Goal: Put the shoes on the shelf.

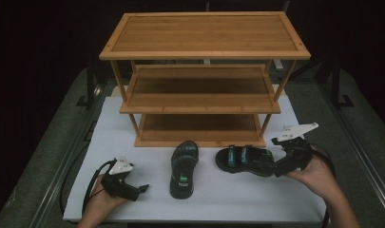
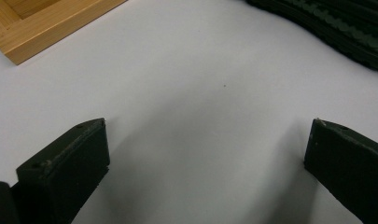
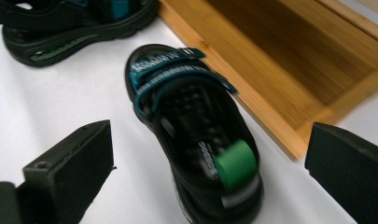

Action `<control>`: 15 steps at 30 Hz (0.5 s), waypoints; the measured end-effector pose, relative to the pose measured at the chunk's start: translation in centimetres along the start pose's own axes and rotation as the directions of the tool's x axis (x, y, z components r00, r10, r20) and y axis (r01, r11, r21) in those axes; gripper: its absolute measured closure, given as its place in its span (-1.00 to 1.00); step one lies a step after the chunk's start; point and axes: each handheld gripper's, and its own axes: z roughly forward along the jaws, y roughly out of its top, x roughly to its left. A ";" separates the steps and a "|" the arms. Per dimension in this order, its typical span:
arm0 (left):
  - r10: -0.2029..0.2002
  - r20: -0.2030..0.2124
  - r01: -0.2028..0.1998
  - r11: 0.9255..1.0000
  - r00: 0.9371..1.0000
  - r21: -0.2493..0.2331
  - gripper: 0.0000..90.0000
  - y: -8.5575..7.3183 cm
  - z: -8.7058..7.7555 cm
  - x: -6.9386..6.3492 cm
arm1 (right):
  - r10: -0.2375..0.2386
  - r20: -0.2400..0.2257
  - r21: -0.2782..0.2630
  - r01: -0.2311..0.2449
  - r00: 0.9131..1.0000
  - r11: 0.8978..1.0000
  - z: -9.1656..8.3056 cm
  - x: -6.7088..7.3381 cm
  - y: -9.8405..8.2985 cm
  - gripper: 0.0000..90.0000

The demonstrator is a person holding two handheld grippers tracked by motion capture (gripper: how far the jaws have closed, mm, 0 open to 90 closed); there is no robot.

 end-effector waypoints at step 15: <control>-0.001 0.001 0.001 1.000 1.000 -0.001 -1.00 0.0 0.0 0.0 | -0.080 -0.117 0.089 0.091 0.990 0.992 4.0 0.0 2.5 -0.83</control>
